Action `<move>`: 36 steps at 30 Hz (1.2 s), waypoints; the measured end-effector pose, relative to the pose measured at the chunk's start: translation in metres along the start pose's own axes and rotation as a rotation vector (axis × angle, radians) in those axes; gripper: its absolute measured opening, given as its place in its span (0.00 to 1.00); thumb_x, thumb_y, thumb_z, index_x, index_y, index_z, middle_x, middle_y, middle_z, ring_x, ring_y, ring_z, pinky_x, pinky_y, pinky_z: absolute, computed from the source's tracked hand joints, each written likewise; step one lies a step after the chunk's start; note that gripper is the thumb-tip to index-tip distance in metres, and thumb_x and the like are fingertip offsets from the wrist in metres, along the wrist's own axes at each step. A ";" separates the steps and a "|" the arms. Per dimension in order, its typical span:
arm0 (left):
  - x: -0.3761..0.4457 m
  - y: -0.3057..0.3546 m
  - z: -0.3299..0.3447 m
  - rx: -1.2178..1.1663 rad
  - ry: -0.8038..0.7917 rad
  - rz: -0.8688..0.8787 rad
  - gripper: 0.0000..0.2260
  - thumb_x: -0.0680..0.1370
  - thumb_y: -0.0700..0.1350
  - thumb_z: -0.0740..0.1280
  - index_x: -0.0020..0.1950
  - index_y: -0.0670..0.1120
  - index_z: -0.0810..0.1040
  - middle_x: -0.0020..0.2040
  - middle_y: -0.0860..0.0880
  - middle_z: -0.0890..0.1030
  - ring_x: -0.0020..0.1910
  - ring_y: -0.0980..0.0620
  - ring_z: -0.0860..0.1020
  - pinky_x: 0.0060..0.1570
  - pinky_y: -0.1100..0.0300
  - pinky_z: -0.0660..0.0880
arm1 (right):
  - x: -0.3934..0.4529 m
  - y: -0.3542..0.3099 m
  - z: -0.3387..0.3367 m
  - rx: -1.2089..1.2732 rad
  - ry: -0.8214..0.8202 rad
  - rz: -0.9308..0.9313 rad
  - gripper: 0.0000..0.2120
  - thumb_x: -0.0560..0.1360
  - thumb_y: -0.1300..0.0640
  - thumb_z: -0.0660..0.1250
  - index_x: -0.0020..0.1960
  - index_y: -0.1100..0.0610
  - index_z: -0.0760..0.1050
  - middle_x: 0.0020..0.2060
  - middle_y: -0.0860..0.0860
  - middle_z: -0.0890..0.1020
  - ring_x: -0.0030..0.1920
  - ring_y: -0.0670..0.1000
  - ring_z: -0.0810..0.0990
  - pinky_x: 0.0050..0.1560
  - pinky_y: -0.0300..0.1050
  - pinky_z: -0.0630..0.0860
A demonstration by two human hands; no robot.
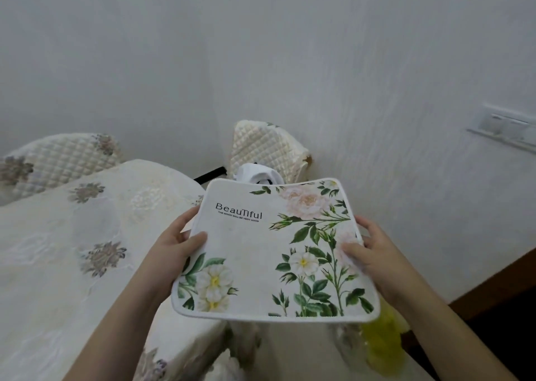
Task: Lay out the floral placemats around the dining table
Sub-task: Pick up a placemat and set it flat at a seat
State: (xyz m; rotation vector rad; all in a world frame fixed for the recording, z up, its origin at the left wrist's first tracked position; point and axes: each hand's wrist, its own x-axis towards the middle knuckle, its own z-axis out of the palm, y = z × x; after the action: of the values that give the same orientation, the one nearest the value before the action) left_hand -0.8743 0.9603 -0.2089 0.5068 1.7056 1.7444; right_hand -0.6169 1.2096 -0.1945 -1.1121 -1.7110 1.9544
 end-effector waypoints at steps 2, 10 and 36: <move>0.015 -0.004 -0.007 0.006 0.031 -0.007 0.22 0.80 0.37 0.66 0.65 0.62 0.77 0.48 0.42 0.85 0.45 0.36 0.85 0.38 0.48 0.81 | 0.018 -0.003 0.008 -0.007 -0.013 0.018 0.26 0.75 0.61 0.70 0.62 0.35 0.66 0.46 0.53 0.85 0.40 0.63 0.86 0.33 0.58 0.82; 0.053 -0.015 -0.023 -0.014 0.147 -0.090 0.23 0.81 0.38 0.65 0.65 0.65 0.75 0.53 0.42 0.85 0.48 0.35 0.84 0.41 0.45 0.82 | 0.100 -0.010 0.035 -0.061 -0.130 0.043 0.26 0.75 0.63 0.69 0.55 0.32 0.68 0.48 0.59 0.83 0.39 0.64 0.86 0.32 0.57 0.82; 0.049 -0.074 -0.025 0.115 0.907 -0.353 0.13 0.79 0.35 0.65 0.60 0.49 0.78 0.48 0.45 0.86 0.45 0.40 0.85 0.49 0.42 0.81 | 0.281 0.044 0.126 -0.203 -0.650 0.194 0.28 0.76 0.70 0.64 0.67 0.49 0.60 0.53 0.51 0.81 0.45 0.51 0.85 0.36 0.44 0.80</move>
State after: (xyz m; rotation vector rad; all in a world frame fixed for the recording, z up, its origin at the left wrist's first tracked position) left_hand -0.9134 0.9711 -0.2919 -0.6244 2.3063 1.7124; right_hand -0.8784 1.3028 -0.3345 -0.7623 -2.2298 2.5000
